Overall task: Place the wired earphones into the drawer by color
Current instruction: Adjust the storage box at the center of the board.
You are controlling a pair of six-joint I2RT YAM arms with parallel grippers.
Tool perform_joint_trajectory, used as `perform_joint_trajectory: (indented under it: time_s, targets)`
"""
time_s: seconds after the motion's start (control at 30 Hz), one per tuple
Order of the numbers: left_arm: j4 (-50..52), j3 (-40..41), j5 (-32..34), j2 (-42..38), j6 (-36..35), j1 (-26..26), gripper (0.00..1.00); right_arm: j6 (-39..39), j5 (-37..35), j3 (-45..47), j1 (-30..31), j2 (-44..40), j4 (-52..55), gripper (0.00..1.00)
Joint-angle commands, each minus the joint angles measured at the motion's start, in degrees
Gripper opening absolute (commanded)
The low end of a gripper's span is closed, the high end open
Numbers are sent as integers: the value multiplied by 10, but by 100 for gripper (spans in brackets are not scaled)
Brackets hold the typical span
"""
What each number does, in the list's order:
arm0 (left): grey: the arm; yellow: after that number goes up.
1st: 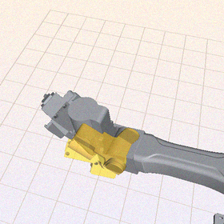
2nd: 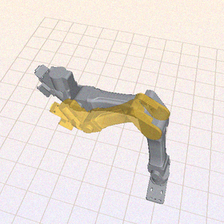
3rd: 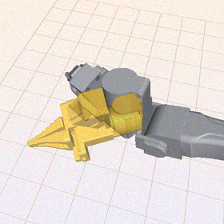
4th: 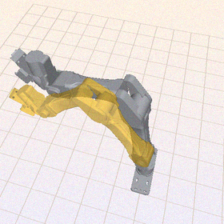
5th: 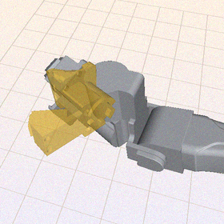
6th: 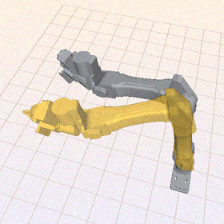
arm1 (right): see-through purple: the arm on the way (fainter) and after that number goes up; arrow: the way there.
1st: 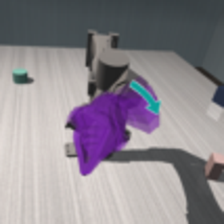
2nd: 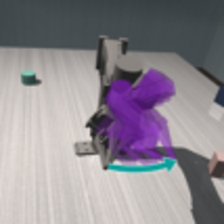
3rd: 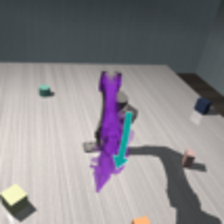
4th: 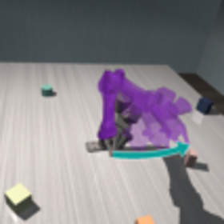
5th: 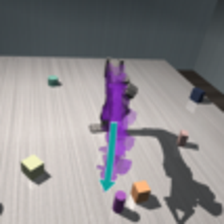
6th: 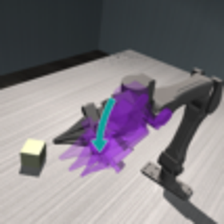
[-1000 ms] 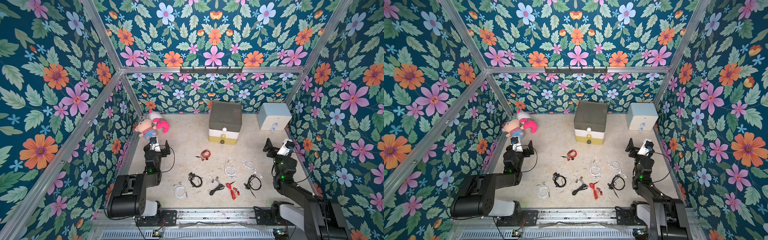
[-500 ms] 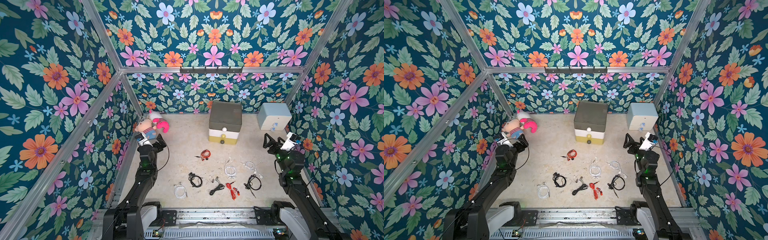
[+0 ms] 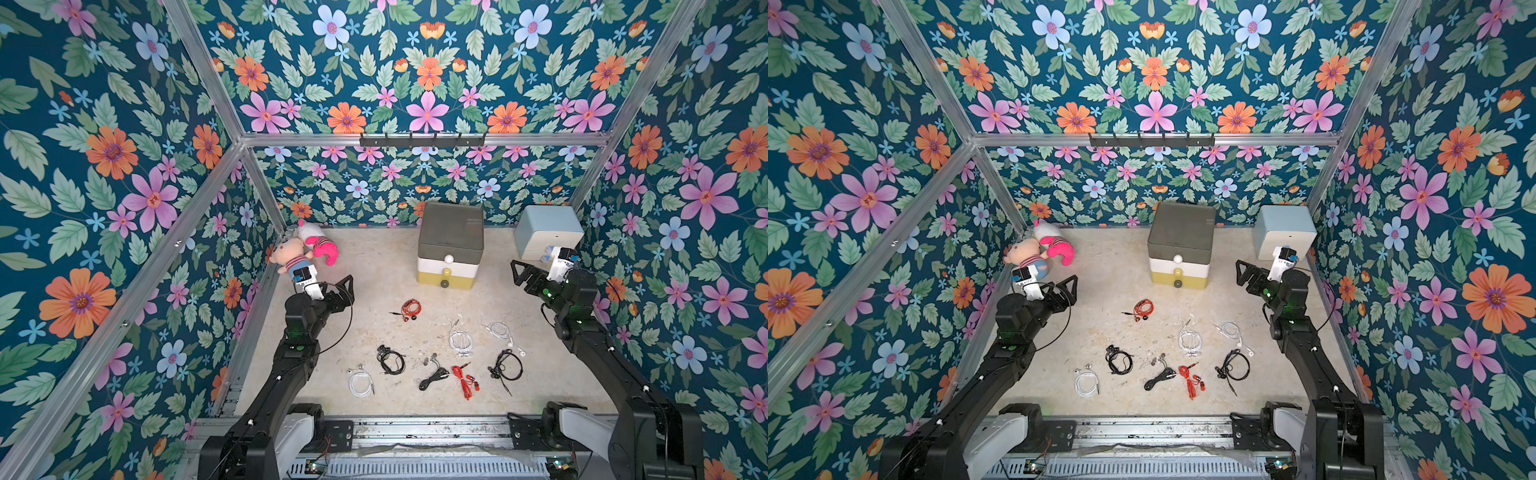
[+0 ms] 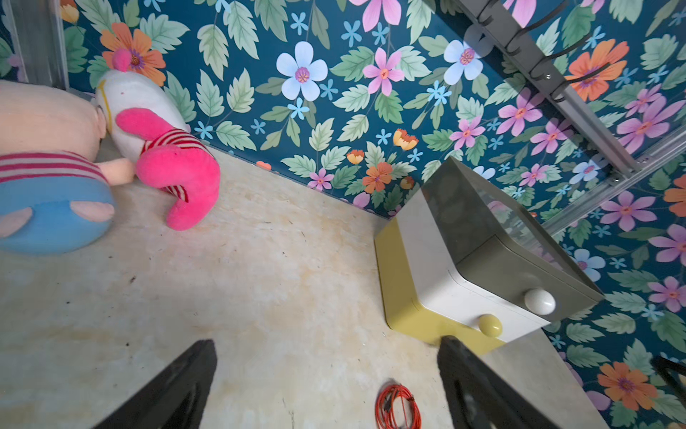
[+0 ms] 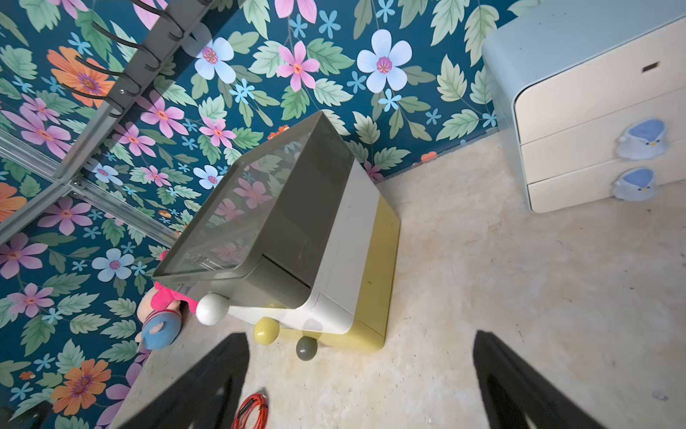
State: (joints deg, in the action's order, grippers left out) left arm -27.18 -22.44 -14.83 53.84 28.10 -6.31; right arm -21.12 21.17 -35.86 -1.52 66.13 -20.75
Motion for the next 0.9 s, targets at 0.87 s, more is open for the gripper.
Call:
perform_joint_trajectory:
  time_s: [0.87]
  targets:
    - [-92, 95, 8, -57, -26, -75, 99, 43, -43, -160, 80, 238, 40, 99]
